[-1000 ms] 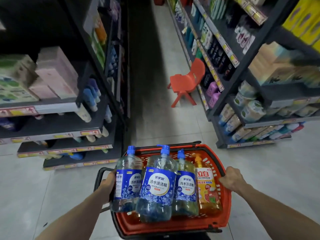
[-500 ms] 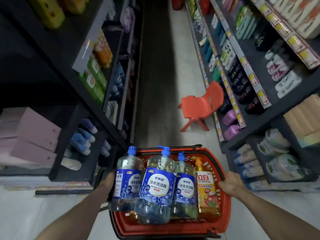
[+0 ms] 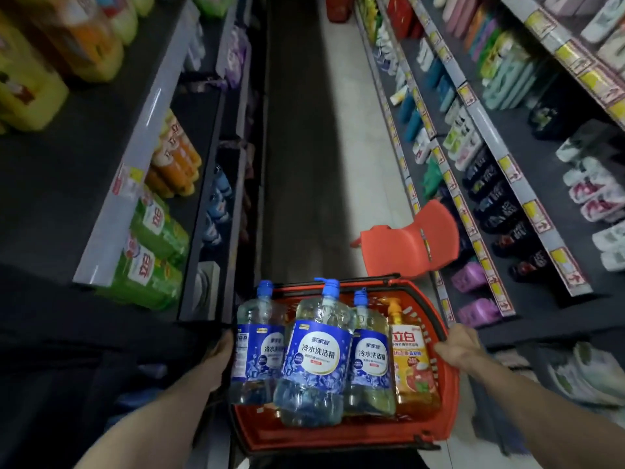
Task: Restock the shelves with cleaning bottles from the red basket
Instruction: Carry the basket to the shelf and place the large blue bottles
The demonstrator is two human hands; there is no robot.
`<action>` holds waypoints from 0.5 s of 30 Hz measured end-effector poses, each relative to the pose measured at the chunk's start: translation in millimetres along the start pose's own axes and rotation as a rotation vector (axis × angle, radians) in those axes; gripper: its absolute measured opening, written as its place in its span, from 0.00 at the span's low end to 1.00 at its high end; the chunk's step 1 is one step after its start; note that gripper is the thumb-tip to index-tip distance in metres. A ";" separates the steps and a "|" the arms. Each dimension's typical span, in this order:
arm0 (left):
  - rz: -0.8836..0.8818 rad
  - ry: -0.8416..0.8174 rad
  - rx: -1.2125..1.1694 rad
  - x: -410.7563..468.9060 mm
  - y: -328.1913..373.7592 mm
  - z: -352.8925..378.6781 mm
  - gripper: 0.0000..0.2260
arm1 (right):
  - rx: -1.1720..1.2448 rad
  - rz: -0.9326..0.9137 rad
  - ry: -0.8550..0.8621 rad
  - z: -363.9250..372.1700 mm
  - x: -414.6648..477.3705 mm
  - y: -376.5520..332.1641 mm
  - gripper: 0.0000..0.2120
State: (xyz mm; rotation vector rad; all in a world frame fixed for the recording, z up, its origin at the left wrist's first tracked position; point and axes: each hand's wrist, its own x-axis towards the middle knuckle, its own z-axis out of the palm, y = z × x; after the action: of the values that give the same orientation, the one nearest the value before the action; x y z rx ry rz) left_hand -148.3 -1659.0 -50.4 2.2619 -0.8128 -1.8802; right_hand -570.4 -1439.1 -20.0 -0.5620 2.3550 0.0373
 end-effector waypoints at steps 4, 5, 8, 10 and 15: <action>0.006 -0.001 0.046 22.2 78.6 7.6 0.29 | -0.025 -0.002 -0.007 -45.1 38.4 -58.2 0.10; 0.022 -0.004 0.062 23.0 100.2 12.2 0.28 | -0.030 -0.003 -0.008 -54.5 50.8 -69.8 0.10; 0.028 -0.028 0.104 41.8 161.4 24.2 0.27 | -0.008 -0.010 -0.011 -78.5 89.7 -100.7 0.05; 0.034 0.019 0.098 89.0 191.6 26.7 0.31 | 0.008 0.001 -0.013 -92.7 120.7 -118.6 0.07; 0.035 0.045 0.106 160.1 268.9 51.7 0.32 | 0.048 0.005 -0.059 -129.2 220.9 -169.3 0.08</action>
State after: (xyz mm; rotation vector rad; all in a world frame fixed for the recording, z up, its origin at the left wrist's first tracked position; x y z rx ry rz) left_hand -271.5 -1947.2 -98.8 2.3253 -0.9604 -1.8055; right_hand -729.0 -1700.6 -44.5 -0.5246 2.2934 -0.0009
